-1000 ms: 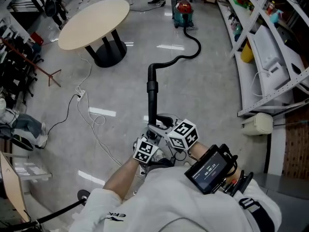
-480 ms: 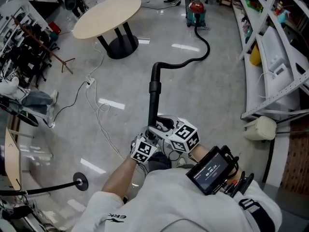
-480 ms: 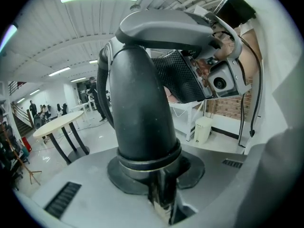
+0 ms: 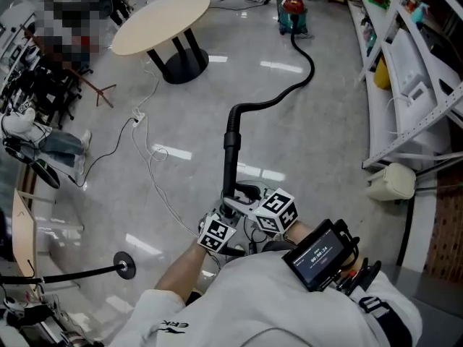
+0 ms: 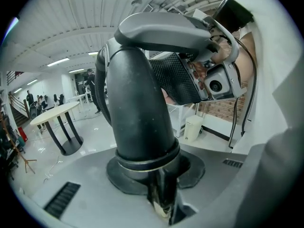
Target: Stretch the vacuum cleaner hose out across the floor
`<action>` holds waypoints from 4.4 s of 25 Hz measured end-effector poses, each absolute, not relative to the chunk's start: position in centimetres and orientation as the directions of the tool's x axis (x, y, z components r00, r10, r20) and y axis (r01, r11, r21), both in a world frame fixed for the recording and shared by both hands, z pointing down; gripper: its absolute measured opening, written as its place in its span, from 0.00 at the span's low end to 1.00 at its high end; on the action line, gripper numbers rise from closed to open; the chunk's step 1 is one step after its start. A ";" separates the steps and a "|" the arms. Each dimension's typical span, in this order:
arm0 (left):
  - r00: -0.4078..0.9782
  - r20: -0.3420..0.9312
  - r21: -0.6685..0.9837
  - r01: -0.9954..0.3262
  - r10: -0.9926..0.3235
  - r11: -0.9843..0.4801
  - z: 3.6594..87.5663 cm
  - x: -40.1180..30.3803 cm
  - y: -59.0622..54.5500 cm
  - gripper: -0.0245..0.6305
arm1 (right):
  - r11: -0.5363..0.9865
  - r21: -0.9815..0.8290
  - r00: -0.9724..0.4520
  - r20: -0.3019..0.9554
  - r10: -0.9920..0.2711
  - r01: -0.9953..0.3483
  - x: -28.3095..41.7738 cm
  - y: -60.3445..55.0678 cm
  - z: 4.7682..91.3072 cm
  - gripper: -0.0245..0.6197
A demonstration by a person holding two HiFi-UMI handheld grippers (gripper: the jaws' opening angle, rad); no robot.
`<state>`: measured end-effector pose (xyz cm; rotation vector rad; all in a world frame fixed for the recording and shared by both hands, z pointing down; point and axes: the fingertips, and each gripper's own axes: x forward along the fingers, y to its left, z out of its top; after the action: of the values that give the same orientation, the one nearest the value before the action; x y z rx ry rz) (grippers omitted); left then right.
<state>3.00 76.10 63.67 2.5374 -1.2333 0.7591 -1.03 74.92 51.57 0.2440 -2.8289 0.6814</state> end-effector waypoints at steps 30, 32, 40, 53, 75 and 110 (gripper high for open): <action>0.670 0.477 -0.001 -0.647 -0.569 -0.762 64.6 -4.1 96.5 0.15 | 0.894 -0.379 -0.942 0.313 -0.119 -0.239 -8.3 95.0 52.3 0.31; 0.676 0.473 0.002 -0.642 -0.565 -0.767 64.7 -4.3 97.6 0.15 | 0.899 -0.373 -0.942 0.317 -0.106 -0.227 -8.5 96.1 52.4 0.31; 0.676 0.484 0.025 -0.645 -0.555 -0.764 65.2 -3.8 100.8 0.15 | 0.913 -0.373 -0.945 0.325 -0.040 -0.166 -8.1 99.2 52.7 0.31; 0.652 0.544 0.076 -0.666 -0.529 -0.742 65.6 1.5 105.9 0.15 | 0.899 -0.425 -0.943 0.329 0.042 -0.108 -2.6 103.6 53.5 0.31; 0.663 0.603 0.187 -0.658 -0.444 -0.729 67.3 5.3 111.9 0.15 | 0.871 -0.468 -0.930 0.367 0.035 -0.151 1.6 108.5 56.1 0.31; 0.646 0.629 0.302 -0.716 -0.432 -0.630 67.5 4.1 107.7 0.14 | 0.774 -0.237 -0.721 0.588 -0.367 -0.587 6.4 99.6 59.6 0.04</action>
<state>4.14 107.73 67.54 2.3264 -0.8924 0.6950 6.36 99.56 59.55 0.7135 -2.4424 0.5627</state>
